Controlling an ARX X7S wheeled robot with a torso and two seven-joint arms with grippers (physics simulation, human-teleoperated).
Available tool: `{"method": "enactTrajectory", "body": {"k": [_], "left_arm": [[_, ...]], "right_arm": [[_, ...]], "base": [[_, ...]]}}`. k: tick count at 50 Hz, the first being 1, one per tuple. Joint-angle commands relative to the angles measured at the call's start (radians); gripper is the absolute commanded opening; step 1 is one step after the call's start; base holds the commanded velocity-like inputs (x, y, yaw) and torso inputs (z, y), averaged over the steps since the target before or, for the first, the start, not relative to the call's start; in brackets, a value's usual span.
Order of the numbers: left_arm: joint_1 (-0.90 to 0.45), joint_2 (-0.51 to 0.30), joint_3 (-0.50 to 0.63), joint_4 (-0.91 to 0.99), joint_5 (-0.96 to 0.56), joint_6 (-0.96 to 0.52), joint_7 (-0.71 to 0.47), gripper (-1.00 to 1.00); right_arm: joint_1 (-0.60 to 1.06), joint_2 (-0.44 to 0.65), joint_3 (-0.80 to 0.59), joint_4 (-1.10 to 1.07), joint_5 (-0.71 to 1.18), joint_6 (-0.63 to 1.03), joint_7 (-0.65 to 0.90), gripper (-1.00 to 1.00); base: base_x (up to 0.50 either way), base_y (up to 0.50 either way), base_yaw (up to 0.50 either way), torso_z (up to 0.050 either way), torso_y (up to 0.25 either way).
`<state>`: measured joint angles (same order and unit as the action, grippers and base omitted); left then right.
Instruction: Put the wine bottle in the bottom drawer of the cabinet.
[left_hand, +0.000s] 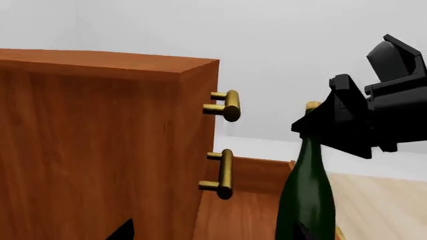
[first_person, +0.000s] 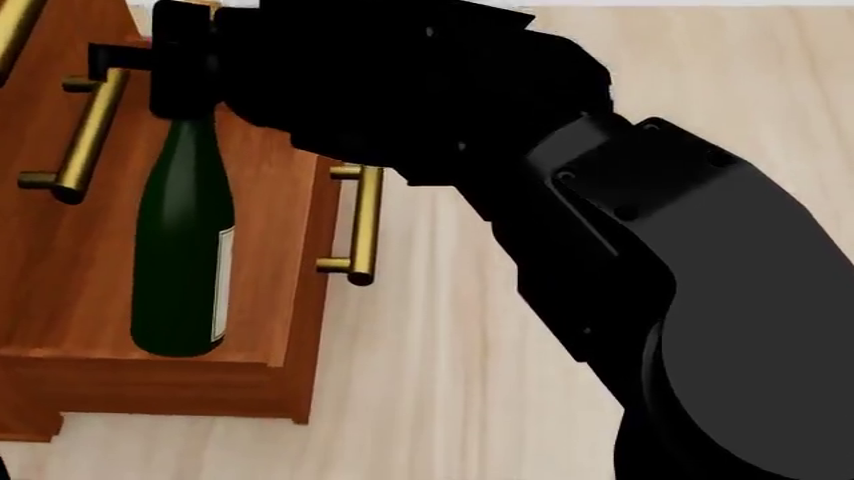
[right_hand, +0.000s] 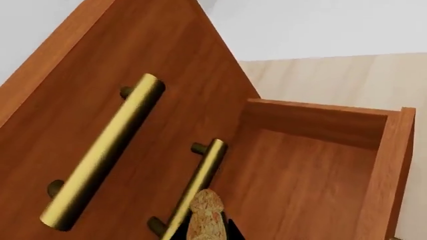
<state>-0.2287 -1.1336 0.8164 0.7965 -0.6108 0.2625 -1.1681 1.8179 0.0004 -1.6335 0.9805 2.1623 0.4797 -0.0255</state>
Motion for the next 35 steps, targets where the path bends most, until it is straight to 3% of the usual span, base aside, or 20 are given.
{"method": "enactTrajectory", "body": {"k": [1, 35], "left_arm": [[0.002, 0.003, -0.001, -0.001, 0.001, -0.002, 0.003, 1.0], [0.01, 0.002, -0.009, -0.004, -0.001, 0.003, 0.008, 1.0]], "right_arm": [[0.005, 0.0, 0.021, -0.008, -0.01, -0.007, -0.015, -1.0], [-0.023, 0.0, 0.023, -0.007, -0.075, 0.011, 0.012, -1.0]], "base": [[0.0, 0.0, 0.0, 0.007, -0.16], [0.0, 0.0, 0.0, 0.007, -0.162]]}}
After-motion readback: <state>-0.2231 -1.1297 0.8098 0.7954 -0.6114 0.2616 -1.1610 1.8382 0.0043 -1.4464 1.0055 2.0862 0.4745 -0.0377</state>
